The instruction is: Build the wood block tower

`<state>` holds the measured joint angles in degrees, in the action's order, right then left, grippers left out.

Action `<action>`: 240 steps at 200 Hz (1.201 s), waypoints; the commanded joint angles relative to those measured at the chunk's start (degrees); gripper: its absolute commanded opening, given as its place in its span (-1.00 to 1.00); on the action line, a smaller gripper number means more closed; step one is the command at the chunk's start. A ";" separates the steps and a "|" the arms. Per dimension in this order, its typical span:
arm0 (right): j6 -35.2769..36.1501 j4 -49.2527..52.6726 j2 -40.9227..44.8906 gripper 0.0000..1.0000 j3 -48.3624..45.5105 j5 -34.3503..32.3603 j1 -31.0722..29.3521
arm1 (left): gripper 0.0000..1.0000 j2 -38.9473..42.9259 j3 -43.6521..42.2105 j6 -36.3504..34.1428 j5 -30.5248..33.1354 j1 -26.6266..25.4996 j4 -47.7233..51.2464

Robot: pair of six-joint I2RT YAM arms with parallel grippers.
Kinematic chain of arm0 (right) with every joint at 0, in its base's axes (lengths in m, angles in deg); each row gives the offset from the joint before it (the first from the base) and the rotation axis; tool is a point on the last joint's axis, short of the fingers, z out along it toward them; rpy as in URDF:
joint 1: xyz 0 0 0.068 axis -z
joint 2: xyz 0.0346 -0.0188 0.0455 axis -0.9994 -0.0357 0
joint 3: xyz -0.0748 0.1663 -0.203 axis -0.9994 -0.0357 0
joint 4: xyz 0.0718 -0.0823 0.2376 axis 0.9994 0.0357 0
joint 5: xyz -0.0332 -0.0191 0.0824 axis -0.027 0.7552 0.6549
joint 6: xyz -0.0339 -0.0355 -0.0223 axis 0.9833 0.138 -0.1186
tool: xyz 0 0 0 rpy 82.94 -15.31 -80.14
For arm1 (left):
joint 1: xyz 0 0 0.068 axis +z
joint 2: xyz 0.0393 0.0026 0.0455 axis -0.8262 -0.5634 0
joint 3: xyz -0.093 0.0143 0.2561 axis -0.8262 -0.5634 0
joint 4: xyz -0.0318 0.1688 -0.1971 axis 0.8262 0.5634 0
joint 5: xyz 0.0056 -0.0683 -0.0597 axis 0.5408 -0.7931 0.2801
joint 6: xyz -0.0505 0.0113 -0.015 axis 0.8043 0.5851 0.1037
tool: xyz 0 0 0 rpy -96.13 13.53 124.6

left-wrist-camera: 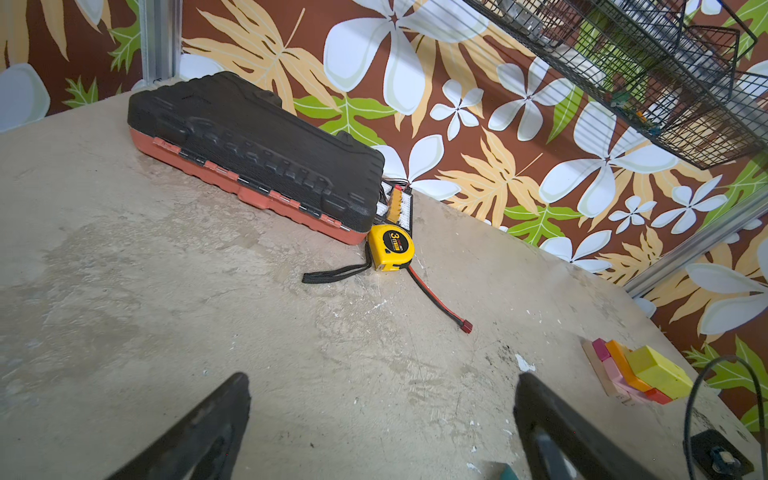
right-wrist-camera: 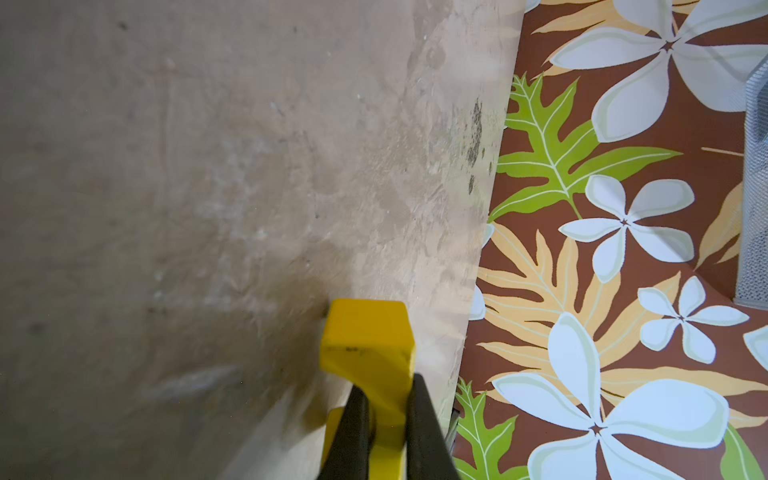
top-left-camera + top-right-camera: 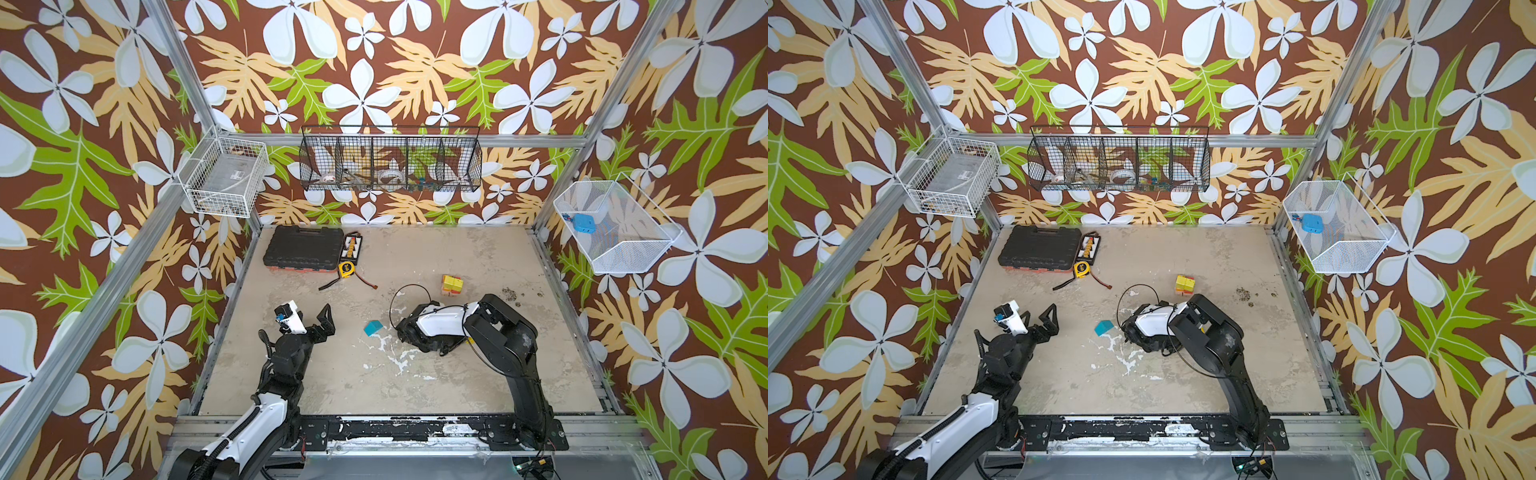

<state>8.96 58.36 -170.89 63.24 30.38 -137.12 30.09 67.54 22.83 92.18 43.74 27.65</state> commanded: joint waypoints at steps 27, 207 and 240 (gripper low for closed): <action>0.24 -3.26 -0.70 -0.97 -2.12 1.19 -0.06 | 1.00 -0.02 0.21 0.36 0.48 0.07 -2.17; 5.79 -12.43 16.73 0.31 -6.14 11.59 -3.57 | 1.00 0.12 0.13 0.39 0.32 0.02 -2.01; 4.36 -21.41 35.48 0.90 -12.58 16.79 -2.66 | 1.00 0.36 0.13 0.35 0.23 0.08 -2.01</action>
<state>13.60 45.88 -145.05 54.32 41.92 -140.51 30.18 67.54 22.85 92.35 43.74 27.65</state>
